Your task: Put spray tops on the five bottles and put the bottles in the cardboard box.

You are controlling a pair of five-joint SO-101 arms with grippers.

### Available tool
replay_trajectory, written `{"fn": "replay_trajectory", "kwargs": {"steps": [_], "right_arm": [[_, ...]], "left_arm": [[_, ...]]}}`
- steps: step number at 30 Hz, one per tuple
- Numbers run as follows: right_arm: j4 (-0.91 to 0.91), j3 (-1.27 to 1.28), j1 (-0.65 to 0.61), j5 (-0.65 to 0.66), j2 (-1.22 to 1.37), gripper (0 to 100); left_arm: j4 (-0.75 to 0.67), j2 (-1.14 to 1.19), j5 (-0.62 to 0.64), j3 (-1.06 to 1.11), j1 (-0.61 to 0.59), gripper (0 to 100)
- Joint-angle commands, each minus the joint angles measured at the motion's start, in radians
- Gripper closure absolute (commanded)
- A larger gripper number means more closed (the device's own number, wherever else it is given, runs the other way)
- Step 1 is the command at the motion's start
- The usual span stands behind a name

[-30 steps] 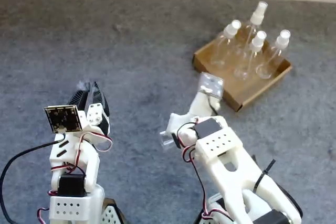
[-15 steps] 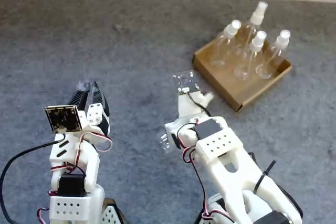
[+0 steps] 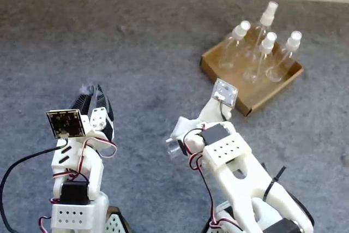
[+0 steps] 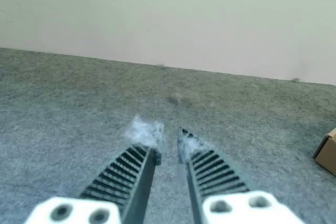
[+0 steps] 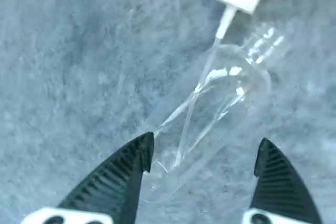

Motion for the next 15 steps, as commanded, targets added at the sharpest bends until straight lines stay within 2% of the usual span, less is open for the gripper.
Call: {"fn": "replay_trajectory", "kwargs": {"steps": [1, 8, 13, 15], "right_arm": [[-0.036, 0.047, -0.018, -0.029, 0.021, 73.6], [-0.183, 0.091, 0.033, -0.028, 0.019, 94.3], [-0.185, 0.099, 0.031, -0.020, 0.016, 94.6], [-0.185, 0.099, 0.031, 0.066, 0.012, 94.6]], "left_arm": [[0.002, 0.001, -0.011, 0.019, 0.012, 99], [0.002, 0.002, -0.011, 0.019, 0.012, 99], [0.002, 0.002, -0.011, 0.019, 0.012, 99], [0.002, 0.002, -0.011, 0.019, 0.012, 99]]}}
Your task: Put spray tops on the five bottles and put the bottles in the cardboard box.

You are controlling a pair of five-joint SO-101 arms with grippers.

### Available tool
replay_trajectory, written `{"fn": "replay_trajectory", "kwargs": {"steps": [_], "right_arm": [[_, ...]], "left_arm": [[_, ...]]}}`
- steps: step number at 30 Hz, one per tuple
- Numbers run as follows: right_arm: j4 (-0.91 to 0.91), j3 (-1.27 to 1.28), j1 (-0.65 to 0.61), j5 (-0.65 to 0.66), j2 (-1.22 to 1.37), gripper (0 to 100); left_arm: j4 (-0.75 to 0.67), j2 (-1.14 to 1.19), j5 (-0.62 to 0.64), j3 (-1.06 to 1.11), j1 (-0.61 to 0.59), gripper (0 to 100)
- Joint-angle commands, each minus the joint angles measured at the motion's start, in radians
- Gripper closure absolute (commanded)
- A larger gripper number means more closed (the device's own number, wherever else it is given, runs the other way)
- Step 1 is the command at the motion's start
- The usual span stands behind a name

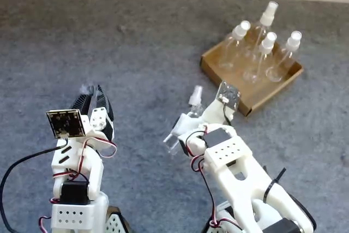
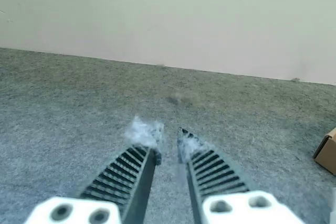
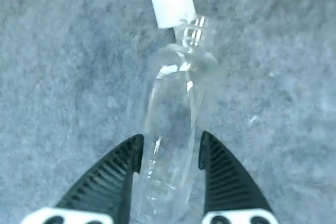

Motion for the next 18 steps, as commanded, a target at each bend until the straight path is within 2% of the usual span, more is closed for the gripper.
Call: {"fn": "replay_trajectory", "kwargs": {"steps": [1, 4, 8, 13, 15, 18], "right_arm": [[-0.002, 0.021, 0.008, 0.141, 0.005, 94.6], [-0.002, 0.021, 0.008, 0.292, 0.005, 94.6], [-0.001, 0.021, 0.008, 0.430, 0.015, 94.6], [-0.001, 0.021, 0.013, 0.726, 0.016, 94.6], [-0.001, 0.021, 0.013, 0.778, 0.016, 94.6], [-0.001, 0.021, 0.013, 0.772, 0.005, 94.6]], "left_arm": [[0.002, 0.002, -0.011, 0.019, 0.012, 99], [0.002, 0.002, -0.011, 0.019, 0.012, 99], [0.002, 0.002, -0.011, 0.019, 0.012, 99], [0.002, 0.002, -0.011, 0.019, 0.012, 99], [0.002, 0.002, -0.011, 0.019, 0.012, 99], [0.002, 0.001, -0.011, 0.019, 0.012, 99]]}}
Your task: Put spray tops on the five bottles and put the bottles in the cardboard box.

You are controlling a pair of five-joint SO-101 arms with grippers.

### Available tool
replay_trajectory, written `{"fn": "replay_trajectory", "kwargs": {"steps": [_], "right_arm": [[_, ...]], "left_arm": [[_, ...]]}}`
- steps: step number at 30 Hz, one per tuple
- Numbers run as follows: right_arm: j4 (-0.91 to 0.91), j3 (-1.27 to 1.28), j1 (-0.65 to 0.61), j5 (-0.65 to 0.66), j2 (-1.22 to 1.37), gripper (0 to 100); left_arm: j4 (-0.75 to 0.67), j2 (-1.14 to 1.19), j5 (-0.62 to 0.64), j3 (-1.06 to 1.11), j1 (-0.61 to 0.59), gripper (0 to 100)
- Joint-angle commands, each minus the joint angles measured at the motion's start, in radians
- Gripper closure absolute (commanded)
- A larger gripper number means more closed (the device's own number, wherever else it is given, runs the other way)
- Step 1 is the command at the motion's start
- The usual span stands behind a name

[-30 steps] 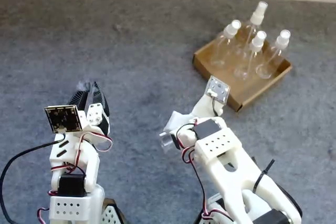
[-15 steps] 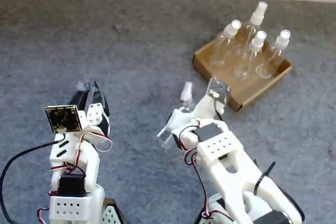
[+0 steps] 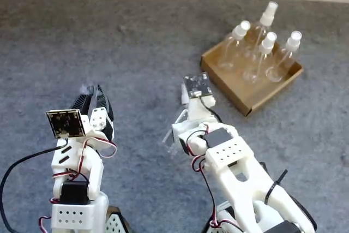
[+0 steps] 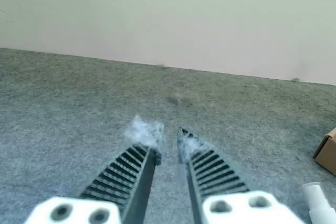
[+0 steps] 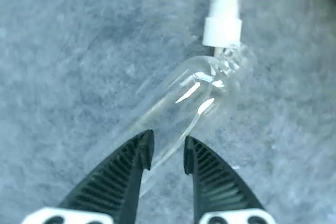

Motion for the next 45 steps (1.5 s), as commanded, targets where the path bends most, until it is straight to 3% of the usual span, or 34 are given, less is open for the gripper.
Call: {"fn": "replay_trajectory", "kwargs": {"steps": [1, 10, 18, 25, 33, 45], "right_arm": [[0.001, 0.024, 0.007, 0.011, 0.008, 94.6], [0.117, -0.030, 0.002, -0.201, 0.007, 94.0], [0.314, -0.228, 0.004, -0.405, 0.015, 65.9], [0.318, -0.375, 0.004, -0.566, 0.018, 63.8], [0.312, -0.470, -0.019, -0.522, 0.047, 63.8], [0.285, -0.711, -0.030, -0.516, 0.460, 63.9]], "left_arm": [[0.002, 0.001, -0.011, 0.019, 0.012, 99], [0.002, -0.001, -0.011, 0.019, 0.012, 99], [0.002, -0.001, -0.011, 0.019, 0.012, 99], [0.002, -0.001, -0.011, 0.019, 0.012, 99], [0.002, -0.001, -0.011, 0.019, 0.012, 99], [0.002, -0.001, -0.011, 0.019, 0.012, 99]]}}
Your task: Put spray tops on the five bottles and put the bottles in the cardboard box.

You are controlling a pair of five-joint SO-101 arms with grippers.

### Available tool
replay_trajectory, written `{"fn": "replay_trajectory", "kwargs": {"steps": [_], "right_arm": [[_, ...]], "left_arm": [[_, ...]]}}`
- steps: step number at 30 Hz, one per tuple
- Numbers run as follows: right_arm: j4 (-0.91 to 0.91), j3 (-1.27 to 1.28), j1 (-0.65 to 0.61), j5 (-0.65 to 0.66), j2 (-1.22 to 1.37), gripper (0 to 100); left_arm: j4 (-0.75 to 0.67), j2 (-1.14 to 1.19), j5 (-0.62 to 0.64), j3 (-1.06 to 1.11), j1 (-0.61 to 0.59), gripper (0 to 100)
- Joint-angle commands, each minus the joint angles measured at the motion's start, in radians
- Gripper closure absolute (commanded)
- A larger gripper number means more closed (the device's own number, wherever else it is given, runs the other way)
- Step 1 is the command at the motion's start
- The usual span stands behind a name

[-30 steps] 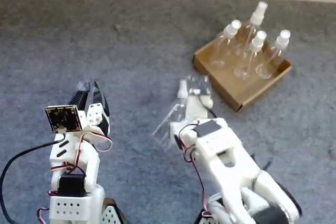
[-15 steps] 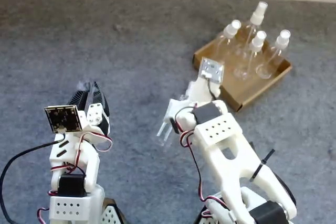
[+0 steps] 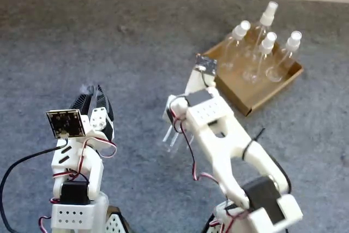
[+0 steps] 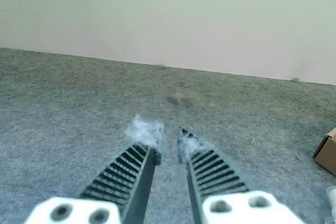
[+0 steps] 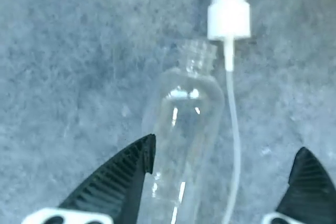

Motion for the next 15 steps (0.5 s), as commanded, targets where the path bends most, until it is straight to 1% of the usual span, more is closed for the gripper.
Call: {"fn": "replay_trajectory", "kwargs": {"steps": [1, 6, 8, 10, 15], "right_arm": [[-0.022, -0.125, -0.013, 0.014, 0.088, 63.9], [-0.019, -0.182, -0.016, 0.023, 0.239, 64.2], [-0.018, -0.189, -0.030, 0.026, 0.278, 67.3], [-0.018, -0.191, -0.048, 0.072, 0.292, 74.0], [-0.018, -0.193, -0.062, 0.284, 0.292, 94.0]], "left_arm": [[0.002, -0.001, -0.011, 0.019, 0.012, 99], [0.000, -0.001, -0.011, 0.019, 0.012, 99], [-0.002, -0.001, -0.011, 0.019, 0.012, 99], [-0.002, -0.001, -0.011, 0.019, 0.012, 99], [-0.002, -0.001, -0.011, 0.019, 0.012, 99]]}}
